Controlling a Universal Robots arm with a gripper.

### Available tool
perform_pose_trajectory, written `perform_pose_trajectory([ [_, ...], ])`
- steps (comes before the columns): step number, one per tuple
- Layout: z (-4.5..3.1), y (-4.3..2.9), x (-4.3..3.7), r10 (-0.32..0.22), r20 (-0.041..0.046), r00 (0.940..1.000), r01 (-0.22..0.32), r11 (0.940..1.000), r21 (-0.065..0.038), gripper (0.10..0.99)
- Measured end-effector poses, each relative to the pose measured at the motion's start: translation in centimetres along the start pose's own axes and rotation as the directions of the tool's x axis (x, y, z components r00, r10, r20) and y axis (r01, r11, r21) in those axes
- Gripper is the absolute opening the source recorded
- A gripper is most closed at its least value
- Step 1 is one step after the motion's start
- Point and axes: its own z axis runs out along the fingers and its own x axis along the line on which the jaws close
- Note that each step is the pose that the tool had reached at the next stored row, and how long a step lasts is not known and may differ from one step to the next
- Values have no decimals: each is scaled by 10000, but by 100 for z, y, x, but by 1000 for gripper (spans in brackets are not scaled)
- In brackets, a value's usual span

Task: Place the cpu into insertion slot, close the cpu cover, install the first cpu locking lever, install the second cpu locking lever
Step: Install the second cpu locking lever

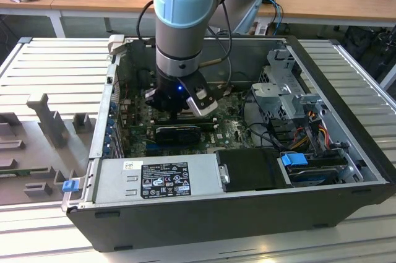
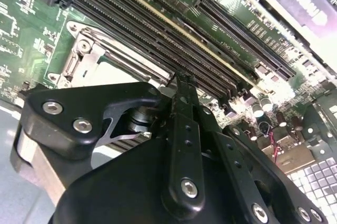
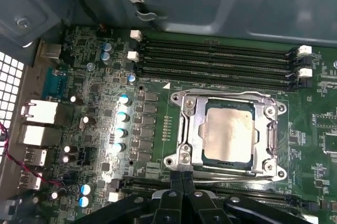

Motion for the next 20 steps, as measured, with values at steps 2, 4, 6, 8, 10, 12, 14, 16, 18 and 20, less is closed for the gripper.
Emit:
perform_pose_trajectory([
  [2,21,-3,12,-9,4,10000,9,10000,-56,106],
  [4,39,-7,21,-16,12,10000,17,9999,-158,106],
  [6,52,-8,27,-27,25,10000,28,9996,-285,106],
  [8,67,-10,33,-36,39,10000,38,9991,-426,106],
  [10,106,-17,42,-58,64,10000,63,9976,-694,106],
  [12,103,-15,54,-74,74,9999,80,9967,-807,106],
  [14,45,-3,55,-74,73,9999,80,9967,-806,106],
  [16,-25,11,60,-73,73,9999,78,9967,-805,106],
  [18,-80,22,60,-74,73,9999,79,9967,-805,106],
  [20,-137,34,61,-74,74,9999,80,9967,-807,106],
])
